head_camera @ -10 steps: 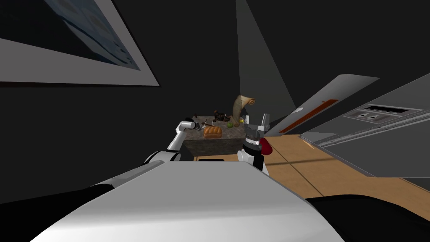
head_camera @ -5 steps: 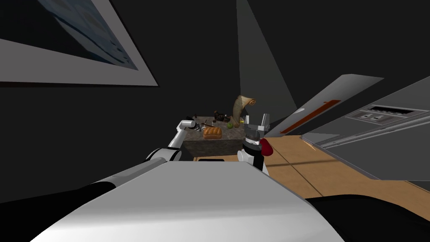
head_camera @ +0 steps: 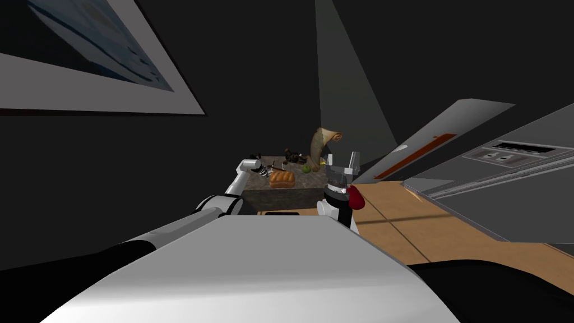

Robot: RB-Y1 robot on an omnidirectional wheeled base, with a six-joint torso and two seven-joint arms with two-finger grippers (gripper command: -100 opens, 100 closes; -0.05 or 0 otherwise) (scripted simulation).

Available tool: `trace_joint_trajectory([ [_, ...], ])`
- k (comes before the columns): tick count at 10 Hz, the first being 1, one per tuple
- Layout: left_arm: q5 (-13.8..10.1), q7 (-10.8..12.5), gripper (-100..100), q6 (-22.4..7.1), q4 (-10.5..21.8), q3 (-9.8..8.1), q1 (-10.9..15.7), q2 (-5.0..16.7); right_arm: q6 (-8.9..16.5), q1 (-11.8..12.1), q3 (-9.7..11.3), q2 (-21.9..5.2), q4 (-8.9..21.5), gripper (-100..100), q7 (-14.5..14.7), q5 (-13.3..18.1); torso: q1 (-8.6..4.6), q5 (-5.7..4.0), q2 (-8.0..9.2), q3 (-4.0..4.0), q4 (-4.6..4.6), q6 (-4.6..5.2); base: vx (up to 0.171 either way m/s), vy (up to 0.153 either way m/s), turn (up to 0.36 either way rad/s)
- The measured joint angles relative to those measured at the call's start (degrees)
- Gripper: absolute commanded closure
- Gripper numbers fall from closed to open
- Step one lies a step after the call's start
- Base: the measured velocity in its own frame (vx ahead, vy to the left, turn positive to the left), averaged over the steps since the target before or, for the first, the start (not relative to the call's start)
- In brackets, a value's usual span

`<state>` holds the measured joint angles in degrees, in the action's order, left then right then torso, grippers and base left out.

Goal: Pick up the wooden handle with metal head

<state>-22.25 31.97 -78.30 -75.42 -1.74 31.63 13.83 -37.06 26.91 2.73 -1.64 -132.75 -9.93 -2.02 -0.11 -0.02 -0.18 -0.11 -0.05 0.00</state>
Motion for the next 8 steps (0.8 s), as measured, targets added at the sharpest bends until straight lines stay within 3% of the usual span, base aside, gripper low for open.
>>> trace_joint_trajectory([
  [1, 0.0, 0.1, 0, -0.2, 0.0, -0.01, 0.0, 0.0, 0.0, 0.0, 0.0, 0.0, 0.0, 0, 0.0, 0.0, 0.05, 0.01, 0.08, 0.04, 0.01, -0.01, 0.0, 0.0, 0.0],
  [2, 0.0, 0.1, -100, -0.2, 0.0, 0.0, 0.0, 0.0, 0.0, 0.0, 0.0, 0.0, 0.0, 0, 0.0, 0.0, 0.1, 0.02, 0.14, 0.08, 0.03, -0.01, 0.025, -0.011, -0.017],
  [5, 0.6, -0.8, -100, 2.7, 2.3, -0.01, -0.8, -0.8, 0.0, 0.0, 0.0, 0.0, 0.0, 0, 0.0, 0.0, 0.09, 0.02, 0.05, 0.02, 0.01, 0.0, 0.032, -0.007, -0.008],
  [6, 0.6, -0.9, 100, 2.9, 2.5, -0.01, -0.8, -0.9, 0.0, 0.0, 0.0, 0.0, 0.0, 0, 0.0, 0.0, 0.1, 0.02, 0.11, 0.06, 0.02, -0.01, 0.0, 0.0, 0.0],
  [8, 0.6, -0.8, 100, 2.9, 2.4, 0.01, -0.8, -0.9, 0.0, 0.0, 0.0, 0.0, 0.0, 0, 0.0, 0.0, 0.16, 0.03, 0.09, 0.05, 0.02, 0.0, 0.0, 0.0, 0.0],
])
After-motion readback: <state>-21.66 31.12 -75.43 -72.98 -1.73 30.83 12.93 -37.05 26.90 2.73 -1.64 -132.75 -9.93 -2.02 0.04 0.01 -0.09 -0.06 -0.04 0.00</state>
